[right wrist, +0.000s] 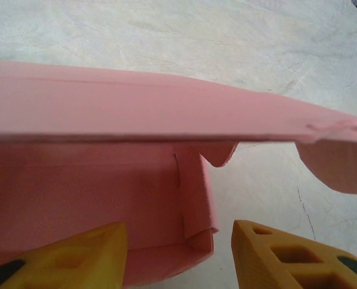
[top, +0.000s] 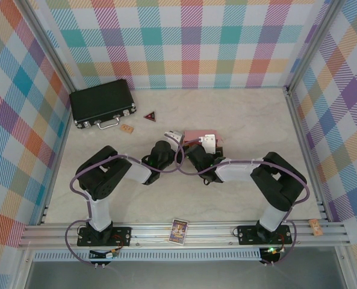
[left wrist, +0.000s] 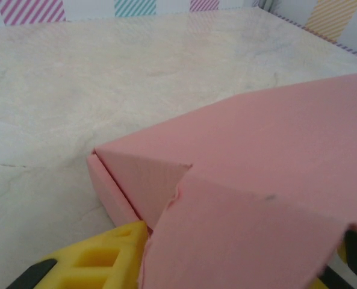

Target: Fold the paper box

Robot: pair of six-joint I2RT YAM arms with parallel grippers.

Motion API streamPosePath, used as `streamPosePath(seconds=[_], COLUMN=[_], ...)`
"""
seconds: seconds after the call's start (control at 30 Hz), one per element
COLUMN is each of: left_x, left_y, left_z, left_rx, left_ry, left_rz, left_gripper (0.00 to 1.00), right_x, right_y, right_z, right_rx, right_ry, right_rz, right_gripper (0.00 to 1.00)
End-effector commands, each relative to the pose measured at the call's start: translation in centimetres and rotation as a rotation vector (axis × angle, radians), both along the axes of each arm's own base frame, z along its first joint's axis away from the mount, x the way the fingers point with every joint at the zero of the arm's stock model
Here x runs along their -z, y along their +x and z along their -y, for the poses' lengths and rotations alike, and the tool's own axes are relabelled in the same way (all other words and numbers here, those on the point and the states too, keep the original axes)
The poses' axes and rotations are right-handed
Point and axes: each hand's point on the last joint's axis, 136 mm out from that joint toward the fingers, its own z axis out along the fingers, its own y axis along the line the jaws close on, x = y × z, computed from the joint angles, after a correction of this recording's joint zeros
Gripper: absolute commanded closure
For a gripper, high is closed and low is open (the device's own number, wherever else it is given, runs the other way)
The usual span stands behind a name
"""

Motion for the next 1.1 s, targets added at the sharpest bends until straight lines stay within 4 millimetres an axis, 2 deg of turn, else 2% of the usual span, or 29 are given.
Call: streamPosePath(seconds=[0.0,0.17,0.43,0.53,0.67,0.8,0.9,0.97,1.07], left_x=[-1.1,-1.3,-0.5,-0.5,-0.5,-2.1,-3.4,-4.4,-6.5], left_y=[-0.4,-1.1,-3.5,-4.4,-6.0,-7.1,-7.4,-7.0,-5.6], left_z=[0.0,-0.1,0.0,-0.3,-1.5,-3.2,-4.5,-5.6,-7.4], left_rx=[0.003,0.032,0.136,0.161,0.18,0.155,0.114,0.052,-0.087], left_ry=[0.018,0.04,0.076,0.083,0.13,0.159,0.182,0.191,0.204], left_rz=[0.03,0.028,-0.006,-0.014,-0.047,-0.032,-0.031,-0.032,-0.04], left_gripper=[0.67,0.63,0.57,0.53,0.5,0.47,0.45,0.45,0.45], right_x=[-0.1,0.5,1.3,1.4,1.4,0.3,-0.7,-1.7,-3.7], right_y=[-0.7,-1.6,-3.7,-4.5,-6.1,-7.1,-7.6,-7.8,-7.7], right_z=[0.1,0.0,0.3,0.0,1.1,2.5,2.3,2.4,3.7], right_rx=[-0.008,-0.044,-0.112,-0.161,-0.171,-0.155,-0.201,-0.221,-0.19], right_ry=[0.01,0.017,0.062,0.067,0.063,0.059,0.064,0.066,0.075], right_rz=[-0.031,-0.086,-0.167,-0.206,-0.259,-0.262,-0.269,-0.262,-0.227], right_gripper=[0.5,0.49,0.49,0.48,0.46,0.44,0.43,0.43,0.42])
